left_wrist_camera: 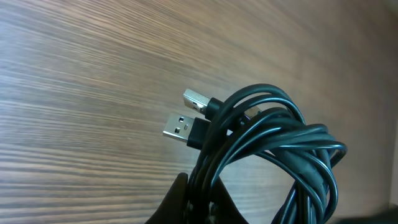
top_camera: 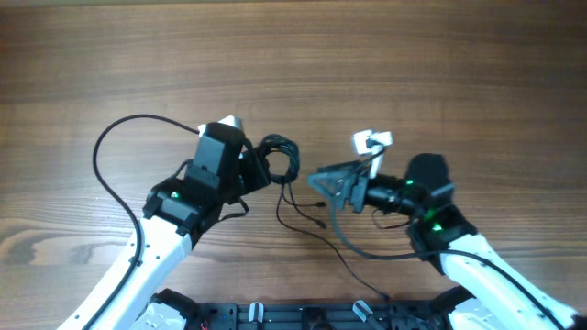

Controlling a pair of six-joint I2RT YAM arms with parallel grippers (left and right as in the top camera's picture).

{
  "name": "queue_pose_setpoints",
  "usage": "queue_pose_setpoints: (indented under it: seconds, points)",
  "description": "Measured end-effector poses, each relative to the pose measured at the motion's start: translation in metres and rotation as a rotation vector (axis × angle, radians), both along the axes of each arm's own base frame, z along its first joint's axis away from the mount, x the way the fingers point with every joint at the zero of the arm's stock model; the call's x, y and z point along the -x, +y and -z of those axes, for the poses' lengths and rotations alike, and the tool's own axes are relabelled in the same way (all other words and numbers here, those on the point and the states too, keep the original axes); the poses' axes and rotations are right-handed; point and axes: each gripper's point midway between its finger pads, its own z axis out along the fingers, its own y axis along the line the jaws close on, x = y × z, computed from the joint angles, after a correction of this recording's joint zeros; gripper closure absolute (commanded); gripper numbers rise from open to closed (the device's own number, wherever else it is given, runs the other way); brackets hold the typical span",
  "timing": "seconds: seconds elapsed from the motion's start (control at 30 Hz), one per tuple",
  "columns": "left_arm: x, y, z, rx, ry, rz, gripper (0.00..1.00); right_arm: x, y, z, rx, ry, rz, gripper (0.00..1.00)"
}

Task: Untangle cables
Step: 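Move the right gripper toward the coil held by the left gripper, then grasp a loop of the coil with the right gripper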

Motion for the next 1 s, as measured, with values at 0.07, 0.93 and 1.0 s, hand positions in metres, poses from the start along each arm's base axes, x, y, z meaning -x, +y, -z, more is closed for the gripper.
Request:
queue_pose_setpoints:
  seconds: [0.07, 0.93, 1.0]
  points:
    - [0.005, -0.007, 0.000, -0.009, -0.007, 0.040, 0.96, 0.005, 0.011, 0.012, 0.025, 0.020, -0.015, 0.43]
    - [0.019, -0.020, 0.012, -0.024, 0.035, 0.101, 0.96, -0.012, 0.007, 0.061, 0.230, 0.145, 0.213, 0.96]
    - [0.017, -0.015, -0.003, 0.036, 0.005, 0.081, 0.96, -0.016, 0.011, 0.049, 0.198, 0.132, 0.219, 0.96]
